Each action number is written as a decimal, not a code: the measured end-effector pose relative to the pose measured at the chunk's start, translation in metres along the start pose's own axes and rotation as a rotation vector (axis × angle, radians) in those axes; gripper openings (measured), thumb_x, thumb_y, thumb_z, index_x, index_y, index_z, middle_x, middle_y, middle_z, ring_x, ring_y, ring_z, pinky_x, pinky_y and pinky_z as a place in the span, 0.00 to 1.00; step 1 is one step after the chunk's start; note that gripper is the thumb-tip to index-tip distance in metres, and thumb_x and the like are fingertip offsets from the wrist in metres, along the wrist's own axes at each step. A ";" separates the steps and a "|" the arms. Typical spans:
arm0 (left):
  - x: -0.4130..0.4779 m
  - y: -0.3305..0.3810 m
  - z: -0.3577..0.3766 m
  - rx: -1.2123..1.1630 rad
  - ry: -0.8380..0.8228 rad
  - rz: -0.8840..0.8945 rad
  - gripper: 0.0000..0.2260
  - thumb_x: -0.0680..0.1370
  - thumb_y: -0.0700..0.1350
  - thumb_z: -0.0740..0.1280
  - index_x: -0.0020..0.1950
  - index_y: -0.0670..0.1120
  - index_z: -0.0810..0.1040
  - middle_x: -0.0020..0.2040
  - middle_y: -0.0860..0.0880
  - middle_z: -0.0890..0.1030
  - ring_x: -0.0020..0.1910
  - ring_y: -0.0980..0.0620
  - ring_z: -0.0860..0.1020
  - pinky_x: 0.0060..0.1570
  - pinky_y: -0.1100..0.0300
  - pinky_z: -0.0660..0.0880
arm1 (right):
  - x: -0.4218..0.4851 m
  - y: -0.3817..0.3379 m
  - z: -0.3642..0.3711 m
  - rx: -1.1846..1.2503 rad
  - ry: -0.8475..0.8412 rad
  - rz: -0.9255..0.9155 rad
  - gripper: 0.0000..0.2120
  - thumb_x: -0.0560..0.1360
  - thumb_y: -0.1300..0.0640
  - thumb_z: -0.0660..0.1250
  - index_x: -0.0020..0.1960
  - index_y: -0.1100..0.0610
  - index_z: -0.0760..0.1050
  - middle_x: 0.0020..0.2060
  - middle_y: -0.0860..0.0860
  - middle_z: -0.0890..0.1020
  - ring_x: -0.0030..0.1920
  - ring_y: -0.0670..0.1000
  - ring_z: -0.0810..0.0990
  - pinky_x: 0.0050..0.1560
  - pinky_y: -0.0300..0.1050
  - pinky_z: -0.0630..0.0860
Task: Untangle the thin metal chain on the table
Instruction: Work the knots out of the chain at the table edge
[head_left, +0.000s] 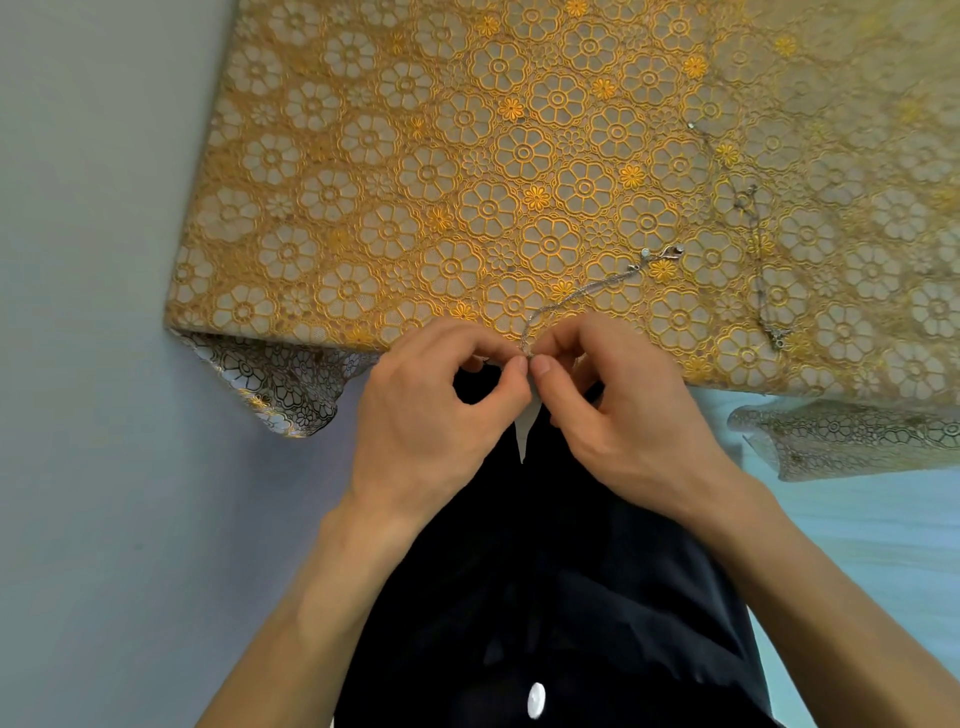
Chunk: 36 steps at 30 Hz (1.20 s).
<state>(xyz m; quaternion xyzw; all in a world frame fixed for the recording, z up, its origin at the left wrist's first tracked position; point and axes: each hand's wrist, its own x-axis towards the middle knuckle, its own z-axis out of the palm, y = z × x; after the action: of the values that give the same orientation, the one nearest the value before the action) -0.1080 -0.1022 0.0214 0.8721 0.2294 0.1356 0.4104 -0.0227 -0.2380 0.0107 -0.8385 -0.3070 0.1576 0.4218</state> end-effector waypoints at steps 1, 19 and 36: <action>0.000 0.000 0.000 0.004 0.006 -0.002 0.01 0.73 0.46 0.72 0.43 0.50 0.83 0.43 0.56 0.83 0.44 0.57 0.80 0.48 0.59 0.76 | 0.000 0.000 -0.001 -0.003 -0.012 -0.004 0.01 0.76 0.52 0.65 0.46 0.48 0.73 0.38 0.39 0.76 0.38 0.39 0.74 0.40 0.31 0.68; -0.004 0.000 -0.003 -0.135 -0.171 -0.234 0.04 0.74 0.43 0.73 0.39 0.51 0.82 0.40 0.59 0.82 0.38 0.61 0.78 0.39 0.73 0.70 | -0.006 -0.006 -0.006 0.384 -0.049 0.303 0.06 0.78 0.59 0.66 0.43 0.52 0.75 0.27 0.50 0.77 0.23 0.46 0.76 0.23 0.41 0.72; -0.017 -0.014 0.011 -0.632 -0.200 -0.575 0.04 0.74 0.48 0.66 0.45 0.50 0.78 0.48 0.51 0.87 0.44 0.53 0.83 0.43 0.59 0.74 | -0.025 0.001 -0.009 0.379 -0.029 0.436 0.09 0.78 0.60 0.67 0.41 0.51 0.76 0.30 0.47 0.77 0.26 0.49 0.78 0.25 0.44 0.75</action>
<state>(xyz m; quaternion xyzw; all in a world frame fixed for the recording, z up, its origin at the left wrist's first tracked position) -0.1219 -0.1096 0.0029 0.6133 0.3691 -0.0058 0.6983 -0.0369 -0.2606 0.0149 -0.7887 -0.0904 0.3111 0.5224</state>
